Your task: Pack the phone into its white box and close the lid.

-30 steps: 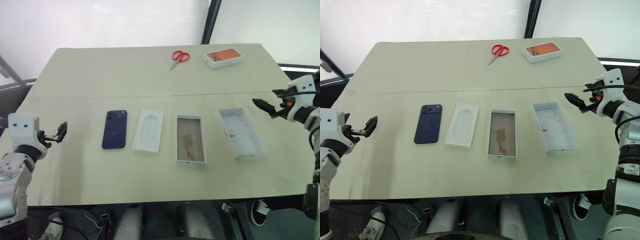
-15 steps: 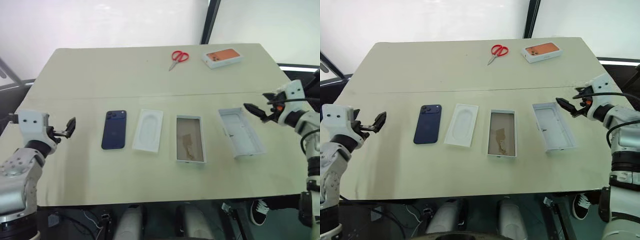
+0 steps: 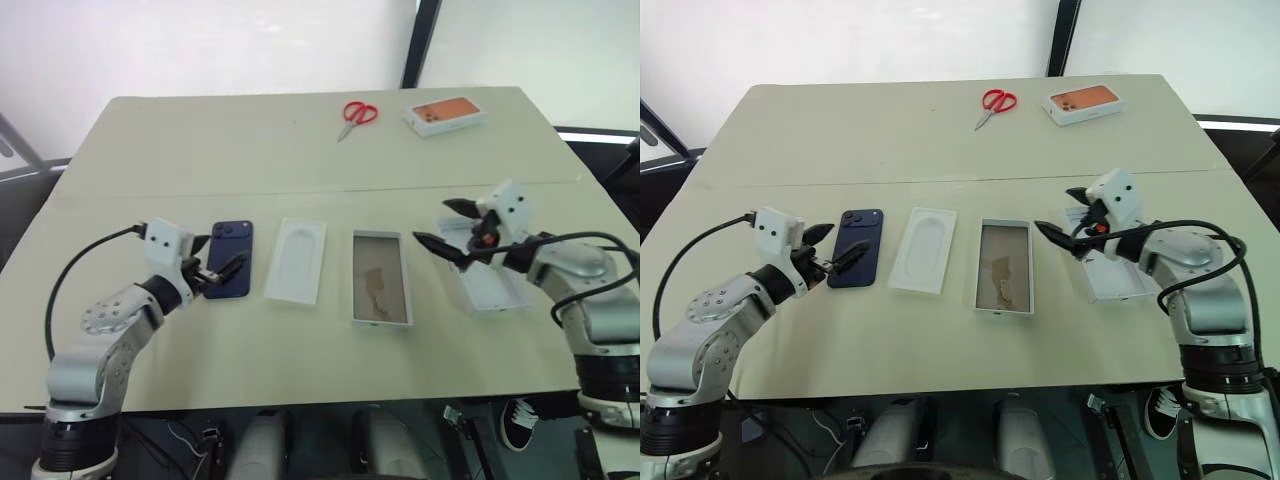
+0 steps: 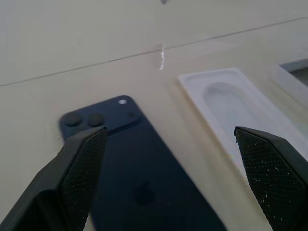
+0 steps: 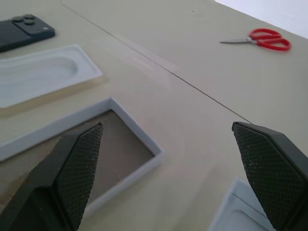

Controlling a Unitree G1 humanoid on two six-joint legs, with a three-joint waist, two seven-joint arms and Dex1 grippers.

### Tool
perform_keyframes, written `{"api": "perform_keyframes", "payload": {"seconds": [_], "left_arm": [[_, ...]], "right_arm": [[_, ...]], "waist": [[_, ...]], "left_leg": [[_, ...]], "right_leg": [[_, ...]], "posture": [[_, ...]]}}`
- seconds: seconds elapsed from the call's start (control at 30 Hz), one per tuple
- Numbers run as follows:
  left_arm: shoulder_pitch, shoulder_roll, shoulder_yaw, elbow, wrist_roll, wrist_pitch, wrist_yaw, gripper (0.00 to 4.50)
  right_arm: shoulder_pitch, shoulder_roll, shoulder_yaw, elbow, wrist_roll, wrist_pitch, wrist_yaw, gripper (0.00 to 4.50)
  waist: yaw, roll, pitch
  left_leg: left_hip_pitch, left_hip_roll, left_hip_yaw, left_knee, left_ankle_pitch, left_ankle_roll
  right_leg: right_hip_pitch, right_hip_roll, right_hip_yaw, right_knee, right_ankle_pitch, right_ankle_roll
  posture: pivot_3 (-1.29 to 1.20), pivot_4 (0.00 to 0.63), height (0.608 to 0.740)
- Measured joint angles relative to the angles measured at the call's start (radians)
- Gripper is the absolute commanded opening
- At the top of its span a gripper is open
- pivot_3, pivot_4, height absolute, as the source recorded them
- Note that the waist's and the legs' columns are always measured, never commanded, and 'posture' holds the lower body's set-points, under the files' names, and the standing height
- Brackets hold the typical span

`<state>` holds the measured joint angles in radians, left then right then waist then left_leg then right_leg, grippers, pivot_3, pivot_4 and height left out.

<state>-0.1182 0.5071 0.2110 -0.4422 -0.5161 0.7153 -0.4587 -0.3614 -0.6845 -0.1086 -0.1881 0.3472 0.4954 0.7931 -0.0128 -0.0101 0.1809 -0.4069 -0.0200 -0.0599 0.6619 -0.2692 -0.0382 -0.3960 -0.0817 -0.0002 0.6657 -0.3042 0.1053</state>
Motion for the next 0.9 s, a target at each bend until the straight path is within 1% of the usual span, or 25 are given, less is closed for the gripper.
{"api": "perform_keyframes", "payload": {"seconds": [0.07,0.1,0.17,0.27,0.33,0.43,0.63,0.8,0.83,0.9], "left_arm": [[-0.020,-0.008,0.000,-0.003,-0.015,0.039,0.021,4.45],[-0.044,-0.030,0.000,-0.003,-0.023,0.082,0.052,4.45],[-0.101,-0.068,-0.022,-0.001,-0.037,0.200,0.122,4.45],[-0.189,-0.098,-0.060,0.014,-0.063,0.395,0.189,4.45],[-0.221,-0.136,-0.054,0.024,-0.086,0.466,0.215,4.45],[-0.277,-0.218,-0.045,0.040,-0.113,0.553,0.250,4.45],[-0.362,-0.278,-0.037,0.106,-0.120,0.717,0.296,4.45],[-0.402,-0.283,-0.026,0.134,-0.106,0.766,0.311,4.45],[-0.406,-0.284,-0.020,0.138,-0.106,0.774,0.310,4.21],[-0.410,-0.285,-0.006,0.148,-0.105,0.787,0.309,3.57]], "right_arm": [[0.001,0.006,0.024,-0.036,0.002,0.016,-0.006,4.50],[0.001,0.011,0.033,-0.048,0.002,0.022,-0.008,4.50],[0.001,0.019,0.068,-0.080,0.002,0.024,-0.008,4.50],[0.002,0.018,0.123,-0.137,0.000,0.024,0.007,4.50],[0.009,0.015,0.140,-0.165,-0.001,0.024,0.012,4.50],[0.024,0.013,0.173,-0.209,-0.004,0.023,0.021,4.50],[0.046,0.016,0.201,-0.225,-0.014,0.023,0.011,4.50],[0.060,0.017,0.204,-0.229,-0.019,0.023,0.000,4.50],[0.062,0.017,0.204,-0.230,-0.019,0.023,-0.001,4.50],[0.066,0.017,0.204,-0.231,-0.019,0.023,-0.004,4.50]], "waist": [[0.001,0.000,0.000],[0.004,0.000,0.000],[0.009,-0.001,0.000],[0.004,-0.001,0.000],[0.002,-0.001,0.000],[0.002,-0.001,0.000],[0.002,-0.001,0.000],[0.001,-0.001,0.000],[0.001,-0.001,0.000],[0.000,-0.001,0.000]], "left_leg": [[0.000,0.000,0.000,0.000,0.000,0.000],[0.000,-0.001,0.000,0.000,0.000,0.000],[0.000,-0.001,-0.001,0.002,0.000,0.000],[0.000,-0.002,-0.001,0.002,0.000,0.000],[0.000,-0.001,-0.001,0.002,0.000,0.000],[0.000,-0.001,-0.001,0.002,0.000,0.000],[0.000,-0.002,-0.001,0.002,0.000,0.000],[0.001,-0.002,-0.001,0.002,0.000,0.000],[0.001,-0.002,-0.001,0.002,0.000,0.000],[0.001,-0.002,-0.001,0.002,0.000,0.000]], "right_leg": [[0.000,0.000,0.000,0.000,0.000,0.000],[0.001,0.000,0.000,0.000,0.000,0.000],[0.002,0.000,-0.001,0.000,0.000,0.000],[0.001,0.000,-0.001,0.000,0.000,0.000],[0.001,0.000,-0.001,0.000,0.000,0.000],[0.001,0.001,-0.001,0.000,0.000,0.000],[0.001,0.001,-0.001,0.000,0.000,0.000],[0.001,0.001,-0.001,0.001,0.000,0.000],[0.001,0.001,-0.001,0.001,0.000,0.000],[0.001,0.001,-0.001,0.001,0.000,0.000]], "posture": [[0.00,0.150,0.740],[0.00,0.150,0.740],[0.00,0.150,0.740],[0.00,0.150,0.740],[0.00,0.150,0.740],[0.00,0.150,0.740],[0.00,0.150,0.740],[0.00,0.150,0.740],[0.00,0.150,0.740],[0.00,0.150,0.740]]}}
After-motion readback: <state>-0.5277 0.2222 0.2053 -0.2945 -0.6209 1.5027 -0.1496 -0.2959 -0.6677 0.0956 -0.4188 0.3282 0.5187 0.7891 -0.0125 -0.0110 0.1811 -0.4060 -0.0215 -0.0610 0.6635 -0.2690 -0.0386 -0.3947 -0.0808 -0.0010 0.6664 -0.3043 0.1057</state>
